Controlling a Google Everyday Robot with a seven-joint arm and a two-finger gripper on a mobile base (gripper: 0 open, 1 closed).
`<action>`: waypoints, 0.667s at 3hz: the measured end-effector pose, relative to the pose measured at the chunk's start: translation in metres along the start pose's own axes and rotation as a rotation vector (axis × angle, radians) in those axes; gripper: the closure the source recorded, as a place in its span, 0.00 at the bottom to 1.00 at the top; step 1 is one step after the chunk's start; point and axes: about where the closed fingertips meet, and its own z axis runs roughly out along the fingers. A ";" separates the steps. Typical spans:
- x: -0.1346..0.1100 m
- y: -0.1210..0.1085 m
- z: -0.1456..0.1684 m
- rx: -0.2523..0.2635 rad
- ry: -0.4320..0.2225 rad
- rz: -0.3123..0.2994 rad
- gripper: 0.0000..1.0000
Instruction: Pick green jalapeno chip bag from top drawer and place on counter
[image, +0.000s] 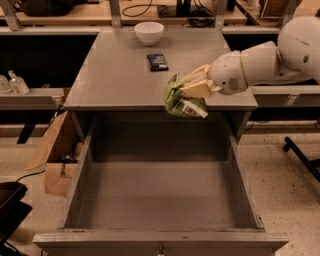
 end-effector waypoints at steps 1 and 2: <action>-0.042 -0.036 -0.036 0.092 0.016 -0.010 1.00; -0.076 -0.092 -0.035 0.214 0.022 -0.133 1.00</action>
Offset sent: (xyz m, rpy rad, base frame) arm 0.1166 -0.0183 0.1376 -0.0860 -0.3820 -0.1688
